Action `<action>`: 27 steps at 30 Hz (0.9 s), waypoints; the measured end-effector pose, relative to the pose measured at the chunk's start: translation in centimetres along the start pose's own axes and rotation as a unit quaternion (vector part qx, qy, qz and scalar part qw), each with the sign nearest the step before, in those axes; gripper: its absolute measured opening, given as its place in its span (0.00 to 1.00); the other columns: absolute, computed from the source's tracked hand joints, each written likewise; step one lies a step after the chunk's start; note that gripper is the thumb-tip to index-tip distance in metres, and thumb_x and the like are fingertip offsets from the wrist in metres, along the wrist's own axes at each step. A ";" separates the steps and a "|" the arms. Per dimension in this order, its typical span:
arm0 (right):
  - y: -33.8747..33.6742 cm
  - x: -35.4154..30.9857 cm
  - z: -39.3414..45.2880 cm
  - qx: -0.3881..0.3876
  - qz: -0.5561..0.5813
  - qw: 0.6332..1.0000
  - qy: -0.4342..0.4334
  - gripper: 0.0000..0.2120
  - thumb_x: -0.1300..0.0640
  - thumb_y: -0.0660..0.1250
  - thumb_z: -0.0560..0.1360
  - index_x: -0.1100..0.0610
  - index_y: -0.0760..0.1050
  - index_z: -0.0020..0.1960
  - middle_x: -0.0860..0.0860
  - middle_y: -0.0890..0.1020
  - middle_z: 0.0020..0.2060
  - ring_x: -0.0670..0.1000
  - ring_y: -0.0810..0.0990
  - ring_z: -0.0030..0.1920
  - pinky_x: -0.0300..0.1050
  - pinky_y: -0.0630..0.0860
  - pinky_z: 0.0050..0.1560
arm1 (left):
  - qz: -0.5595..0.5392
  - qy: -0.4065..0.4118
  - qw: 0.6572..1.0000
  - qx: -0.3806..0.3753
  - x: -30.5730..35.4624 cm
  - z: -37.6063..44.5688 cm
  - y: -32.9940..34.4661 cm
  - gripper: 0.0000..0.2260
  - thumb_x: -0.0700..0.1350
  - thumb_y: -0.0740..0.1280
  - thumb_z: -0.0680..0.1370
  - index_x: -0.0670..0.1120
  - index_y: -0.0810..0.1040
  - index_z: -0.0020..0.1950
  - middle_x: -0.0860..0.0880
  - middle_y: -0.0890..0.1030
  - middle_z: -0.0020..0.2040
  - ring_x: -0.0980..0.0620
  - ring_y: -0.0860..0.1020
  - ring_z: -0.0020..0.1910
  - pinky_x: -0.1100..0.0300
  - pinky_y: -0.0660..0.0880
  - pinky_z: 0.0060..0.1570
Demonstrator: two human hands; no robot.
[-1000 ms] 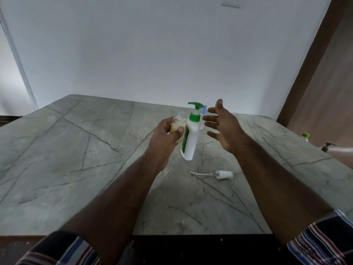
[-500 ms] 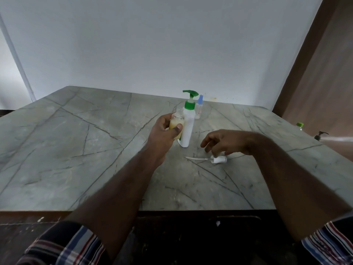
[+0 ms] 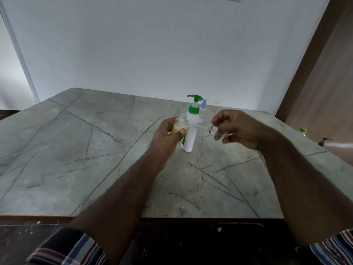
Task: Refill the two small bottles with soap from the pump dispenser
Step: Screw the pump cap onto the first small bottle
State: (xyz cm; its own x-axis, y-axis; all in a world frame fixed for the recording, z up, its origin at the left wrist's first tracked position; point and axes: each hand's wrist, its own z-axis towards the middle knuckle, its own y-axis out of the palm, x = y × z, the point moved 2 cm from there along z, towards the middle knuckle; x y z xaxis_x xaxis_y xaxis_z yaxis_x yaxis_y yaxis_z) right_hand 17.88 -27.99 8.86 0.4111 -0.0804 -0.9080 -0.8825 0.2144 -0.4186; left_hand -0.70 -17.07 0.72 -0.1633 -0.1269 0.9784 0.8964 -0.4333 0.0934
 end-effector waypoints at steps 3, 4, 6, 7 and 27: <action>-0.9 -1.9 0.3 0.061 0.116 0.990 -0.057 0.09 0.71 0.64 0.74 0.60 0.78 0.46 0.54 0.82 0.35 0.51 0.79 0.34 0.39 0.74 0.31 | -0.009 0.002 1.000 -0.008 0.0 0.1 0.0 0.19 0.40 0.70 0.78 0.51 0.74 0.67 0.51 0.79 0.63 0.47 0.77 0.63 0.41 0.73 0.66; -1.1 -2.5 0.4 0.074 0.137 0.985 -0.073 0.09 0.71 0.63 0.74 0.61 0.78 0.46 0.53 0.81 0.33 0.50 0.78 0.33 0.38 0.74 0.30 | -0.008 0.004 1.000 -0.010 0.0 0.1 0.0 0.19 0.40 0.70 0.78 0.51 0.75 0.67 0.51 0.79 0.63 0.47 0.77 0.63 0.41 0.73 0.66; -1.3 -3.3 0.6 0.096 0.158 0.978 -0.097 0.08 0.70 0.63 0.75 0.62 0.80 0.47 0.53 0.80 0.32 0.49 0.77 0.33 0.38 0.74 0.31 | -0.007 0.009 1.000 -0.013 0.0 0.1 0.0 0.18 0.40 0.70 0.78 0.51 0.75 0.67 0.51 0.80 0.62 0.48 0.78 0.62 0.42 0.74 0.65; -1.4 -3.7 0.7 0.106 0.159 0.976 -0.104 0.08 0.70 0.64 0.75 0.62 0.80 0.48 0.53 0.80 0.32 0.49 0.77 0.33 0.37 0.74 0.32 | -0.007 0.009 1.000 -0.013 0.0 0.0 0.0 0.18 0.40 0.70 0.78 0.51 0.75 0.67 0.51 0.80 0.62 0.48 0.78 0.62 0.42 0.74 0.65; -1.0 -6.2 2.3 0.164 0.049 0.978 -0.115 0.08 0.67 0.67 0.71 0.63 0.79 0.49 0.55 0.82 0.35 0.50 0.76 0.33 0.42 0.73 0.35 | 0.017 0.016 1.000 -0.010 0.4 -0.1 0.1 0.19 0.41 0.69 0.79 0.53 0.73 0.69 0.53 0.78 0.64 0.50 0.77 0.62 0.44 0.74 0.65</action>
State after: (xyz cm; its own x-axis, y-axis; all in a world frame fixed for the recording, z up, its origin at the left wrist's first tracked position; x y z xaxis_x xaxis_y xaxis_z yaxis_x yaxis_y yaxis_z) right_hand 16.71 -25.42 14.90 0.4016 0.1695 -0.9000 -0.8150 0.5143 -0.2668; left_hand -0.73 -17.29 1.06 -0.1467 -0.1709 0.9743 0.8933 -0.4459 0.0562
